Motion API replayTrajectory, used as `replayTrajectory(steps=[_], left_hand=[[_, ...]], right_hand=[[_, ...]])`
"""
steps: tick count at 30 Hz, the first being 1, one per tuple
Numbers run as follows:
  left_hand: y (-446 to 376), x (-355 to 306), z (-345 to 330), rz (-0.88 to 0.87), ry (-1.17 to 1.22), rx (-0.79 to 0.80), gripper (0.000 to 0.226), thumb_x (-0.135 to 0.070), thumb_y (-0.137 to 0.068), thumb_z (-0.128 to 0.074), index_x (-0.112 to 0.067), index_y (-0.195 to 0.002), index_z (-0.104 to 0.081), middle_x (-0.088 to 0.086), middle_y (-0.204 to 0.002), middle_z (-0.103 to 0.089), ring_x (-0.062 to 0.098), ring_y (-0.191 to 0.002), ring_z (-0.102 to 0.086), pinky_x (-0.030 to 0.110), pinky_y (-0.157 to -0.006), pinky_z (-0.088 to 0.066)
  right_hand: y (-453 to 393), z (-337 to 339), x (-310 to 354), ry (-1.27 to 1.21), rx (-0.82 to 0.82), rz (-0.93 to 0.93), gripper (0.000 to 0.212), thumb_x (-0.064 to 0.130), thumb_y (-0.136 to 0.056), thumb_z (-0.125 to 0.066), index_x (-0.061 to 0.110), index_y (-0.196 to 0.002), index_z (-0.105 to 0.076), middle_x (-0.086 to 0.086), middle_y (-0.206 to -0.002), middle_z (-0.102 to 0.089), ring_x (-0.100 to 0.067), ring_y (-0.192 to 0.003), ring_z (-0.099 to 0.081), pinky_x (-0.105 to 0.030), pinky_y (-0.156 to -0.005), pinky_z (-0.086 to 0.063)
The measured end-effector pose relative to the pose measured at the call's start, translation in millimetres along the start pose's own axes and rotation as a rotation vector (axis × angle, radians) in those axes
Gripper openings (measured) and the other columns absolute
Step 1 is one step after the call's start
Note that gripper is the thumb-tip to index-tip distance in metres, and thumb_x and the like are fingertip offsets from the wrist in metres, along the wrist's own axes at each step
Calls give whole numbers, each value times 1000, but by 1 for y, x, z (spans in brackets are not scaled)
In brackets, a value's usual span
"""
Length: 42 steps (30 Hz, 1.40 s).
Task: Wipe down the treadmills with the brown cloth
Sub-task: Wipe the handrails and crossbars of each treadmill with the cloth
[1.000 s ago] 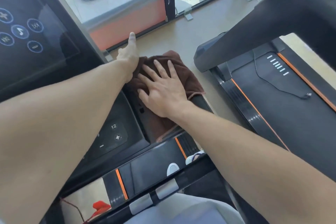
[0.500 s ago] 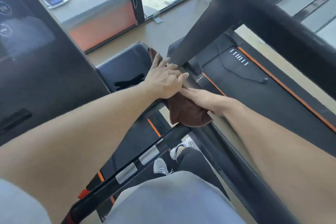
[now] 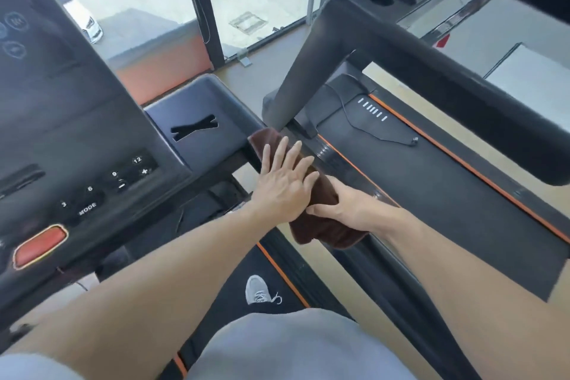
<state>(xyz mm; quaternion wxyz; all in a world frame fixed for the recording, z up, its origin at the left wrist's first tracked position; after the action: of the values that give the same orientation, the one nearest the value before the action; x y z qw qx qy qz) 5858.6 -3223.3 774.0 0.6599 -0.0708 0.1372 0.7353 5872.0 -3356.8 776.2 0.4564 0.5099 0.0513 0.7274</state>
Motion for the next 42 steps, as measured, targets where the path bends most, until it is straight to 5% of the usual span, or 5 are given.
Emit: replayTrajectory(steps=[11,22,26,35,42], left_hand=[[117,-120,-71,181,568,-217,58,-35,-111,-32,-32,-164,-7,-15,-168,22,8,-151,32,38,-127,10],[184,-181,-119,242,841,-280,60,-40,-107,-35,-43,-159,-4,-26,-166,22,2,-156,12,6,-117,1],[178,-168,-117,240,839,-275,61,-40,-108,-40,-49,-157,-6,-28,-166,19,1,-156,5,18,-122,-14],[119,-61,-35,535,881,-526,51,-31,-100,-60,-26,-149,-46,-13,-151,-43,4,-139,-40,27,-117,-34],[89,35,33,544,855,-730,38,-12,-91,-61,-27,-126,-60,-12,-123,-59,11,-115,-57,41,-104,-48]], right_hand=[[126,-3,-104,315,-147,40,94,61,-87,-65,51,-159,-6,20,-161,-37,-16,-136,-52,-38,-107,-45],[199,-16,-147,571,-419,238,90,55,-88,-61,33,-163,-18,12,-166,-30,-11,-141,-46,-34,-94,-55],[172,-19,-131,654,-409,237,90,56,-88,-49,26,-164,-12,3,-166,-29,-18,-136,-53,-35,-87,-57],[69,-5,-32,346,-498,374,41,34,-105,-50,41,-146,-52,14,-159,-43,-17,-129,-61,-45,-93,-56],[-46,-15,65,383,-520,345,37,45,-107,-40,40,-143,-51,10,-163,-39,-20,-137,-50,-43,-98,-48]])
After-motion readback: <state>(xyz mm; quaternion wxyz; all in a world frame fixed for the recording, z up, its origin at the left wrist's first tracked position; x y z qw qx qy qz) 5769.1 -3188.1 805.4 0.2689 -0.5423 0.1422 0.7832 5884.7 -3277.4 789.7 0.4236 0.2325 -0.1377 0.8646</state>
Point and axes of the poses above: each hand's wrist, its own y-axis away from the middle knuckle, its own z-axis out of the back of the hand, x = y × z, the point moved 8 cm from there along -y, towards the middle knuckle
